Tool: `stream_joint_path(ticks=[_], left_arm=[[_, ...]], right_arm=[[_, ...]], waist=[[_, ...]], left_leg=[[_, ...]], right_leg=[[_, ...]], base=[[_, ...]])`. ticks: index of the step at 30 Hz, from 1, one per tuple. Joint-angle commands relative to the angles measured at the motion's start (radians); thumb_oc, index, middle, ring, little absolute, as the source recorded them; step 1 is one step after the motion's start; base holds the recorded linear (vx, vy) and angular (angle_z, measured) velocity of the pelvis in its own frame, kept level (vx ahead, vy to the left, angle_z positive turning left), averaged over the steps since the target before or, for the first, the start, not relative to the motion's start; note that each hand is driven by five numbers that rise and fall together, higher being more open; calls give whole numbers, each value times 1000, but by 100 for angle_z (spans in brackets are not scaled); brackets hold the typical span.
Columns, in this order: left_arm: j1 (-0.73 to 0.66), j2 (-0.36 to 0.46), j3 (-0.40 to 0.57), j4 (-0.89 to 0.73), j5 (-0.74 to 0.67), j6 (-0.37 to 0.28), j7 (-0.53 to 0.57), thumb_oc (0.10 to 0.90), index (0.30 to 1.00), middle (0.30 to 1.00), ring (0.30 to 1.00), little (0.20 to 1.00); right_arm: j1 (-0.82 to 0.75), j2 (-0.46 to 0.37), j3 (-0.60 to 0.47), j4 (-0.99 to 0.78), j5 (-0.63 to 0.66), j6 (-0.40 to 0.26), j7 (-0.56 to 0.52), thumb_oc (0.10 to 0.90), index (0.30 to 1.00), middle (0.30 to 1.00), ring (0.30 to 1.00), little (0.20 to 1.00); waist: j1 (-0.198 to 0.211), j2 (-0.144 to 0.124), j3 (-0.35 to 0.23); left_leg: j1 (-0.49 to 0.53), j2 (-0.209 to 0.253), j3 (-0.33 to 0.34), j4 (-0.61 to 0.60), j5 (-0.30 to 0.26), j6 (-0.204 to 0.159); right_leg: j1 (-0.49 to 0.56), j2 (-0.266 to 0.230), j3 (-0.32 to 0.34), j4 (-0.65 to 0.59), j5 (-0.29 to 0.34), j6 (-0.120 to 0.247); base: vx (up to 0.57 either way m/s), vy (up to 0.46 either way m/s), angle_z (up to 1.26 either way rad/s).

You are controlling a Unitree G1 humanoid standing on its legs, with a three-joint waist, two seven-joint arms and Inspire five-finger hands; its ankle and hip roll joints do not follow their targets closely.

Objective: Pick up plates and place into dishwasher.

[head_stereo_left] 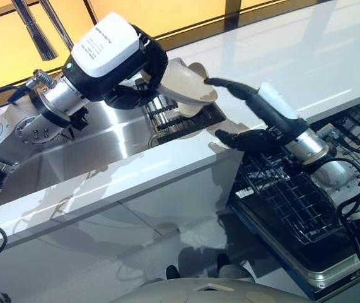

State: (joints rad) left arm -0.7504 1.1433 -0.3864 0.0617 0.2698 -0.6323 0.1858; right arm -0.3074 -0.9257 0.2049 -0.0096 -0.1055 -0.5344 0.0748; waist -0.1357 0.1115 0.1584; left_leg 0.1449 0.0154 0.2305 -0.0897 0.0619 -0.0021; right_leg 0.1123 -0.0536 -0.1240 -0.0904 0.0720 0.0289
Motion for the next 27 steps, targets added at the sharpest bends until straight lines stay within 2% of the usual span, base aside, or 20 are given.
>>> stream_joint_path(ticks=[1,8,10,15,27], left_arm=[[-170,20,1,34,-119,35,72,100,300,300,300,200],[-149,37,23,13,-147,25,51,100,300,300,300,200],[-171,33,3,10,-158,35,40,100,300,300,300,200],[-184,7,-19,22,-163,32,28,100,300,300,300,200],[-201,-53,-26,10,-194,34,0,100,300,300,300,200]], right_arm=[[-157,-28,-23,38,7,-3,-87,800,900,900,900,900],[-125,-41,-45,57,-12,-28,-108,800,900,900,900,900],[-144,-38,-27,62,-25,-32,-138,800,900,900,900,900],[-182,-9,-3,87,-63,-31,-227,800,900,900,900,900],[-225,41,31,101,-106,-52,-324,800,900,900,900,900]], waist=[[15,-49,-84],[17,-51,-80],[17,-50,-79],[23,-50,-76],[34,-53,-78]], left_leg=[[29,-54,-49,8,-102,16],[31,-54,-56,7,-103,18],[32,-54,-59,6,-102,17],[34,-53,-64,7,-104,17],[32,-54,-78,6,-103,16]], right_leg=[[-15,52,-31,106,-118,50],[-14,54,-28,106,-118,50],[-12,55,-27,103,-116,50],[-8,56,-29,98,-114,52],[0,57,-34,90,-114,51]], base=[[-9,-31,2],[0,0,0],[0,0,0],[0,0,0],[-1,-1,0]])
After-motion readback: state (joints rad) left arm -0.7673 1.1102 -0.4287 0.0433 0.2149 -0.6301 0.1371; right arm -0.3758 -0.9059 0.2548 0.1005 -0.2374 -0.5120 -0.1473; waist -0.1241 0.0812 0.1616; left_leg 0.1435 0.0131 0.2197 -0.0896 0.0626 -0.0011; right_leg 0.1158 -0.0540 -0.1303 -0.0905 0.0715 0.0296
